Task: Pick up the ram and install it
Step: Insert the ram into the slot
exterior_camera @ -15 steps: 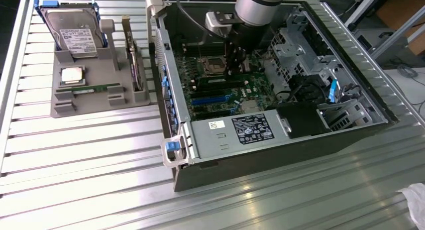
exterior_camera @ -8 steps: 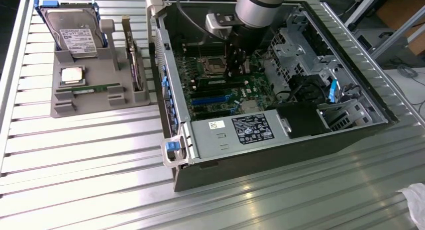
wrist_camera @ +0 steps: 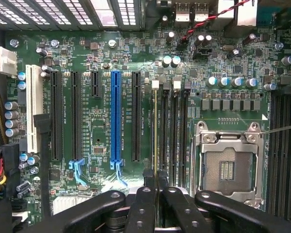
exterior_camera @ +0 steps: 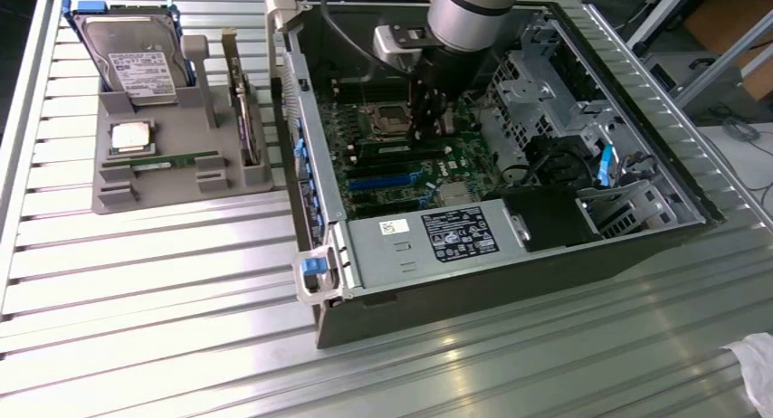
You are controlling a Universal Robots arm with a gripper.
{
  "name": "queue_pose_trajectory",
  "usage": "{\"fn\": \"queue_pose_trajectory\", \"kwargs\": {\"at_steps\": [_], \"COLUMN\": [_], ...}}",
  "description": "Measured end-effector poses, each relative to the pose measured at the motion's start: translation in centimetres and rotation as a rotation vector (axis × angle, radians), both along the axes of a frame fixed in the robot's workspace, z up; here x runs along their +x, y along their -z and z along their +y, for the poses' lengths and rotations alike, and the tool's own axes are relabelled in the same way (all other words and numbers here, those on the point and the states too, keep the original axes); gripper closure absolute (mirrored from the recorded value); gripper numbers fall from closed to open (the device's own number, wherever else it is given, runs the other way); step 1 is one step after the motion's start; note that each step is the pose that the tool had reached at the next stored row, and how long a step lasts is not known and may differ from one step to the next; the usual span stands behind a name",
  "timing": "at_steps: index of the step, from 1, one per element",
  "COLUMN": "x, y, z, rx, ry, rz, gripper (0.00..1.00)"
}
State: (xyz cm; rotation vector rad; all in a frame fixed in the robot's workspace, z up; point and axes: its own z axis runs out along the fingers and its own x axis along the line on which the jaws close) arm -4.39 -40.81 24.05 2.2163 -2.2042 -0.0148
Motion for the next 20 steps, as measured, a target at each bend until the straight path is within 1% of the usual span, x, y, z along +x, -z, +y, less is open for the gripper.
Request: {"fn": "queue_pose_trajectory", "kwargs": {"at_steps": [4, 20], "x": [0.00, 0.17], "y": [0.18, 0.40], "z": [-0.03, -0.08], "rx": [0.0000, 0.0002], "ry": [0.003, 0.009], "rz": [0.0007, 0.0008], "gripper": [0.88, 0.88]}}
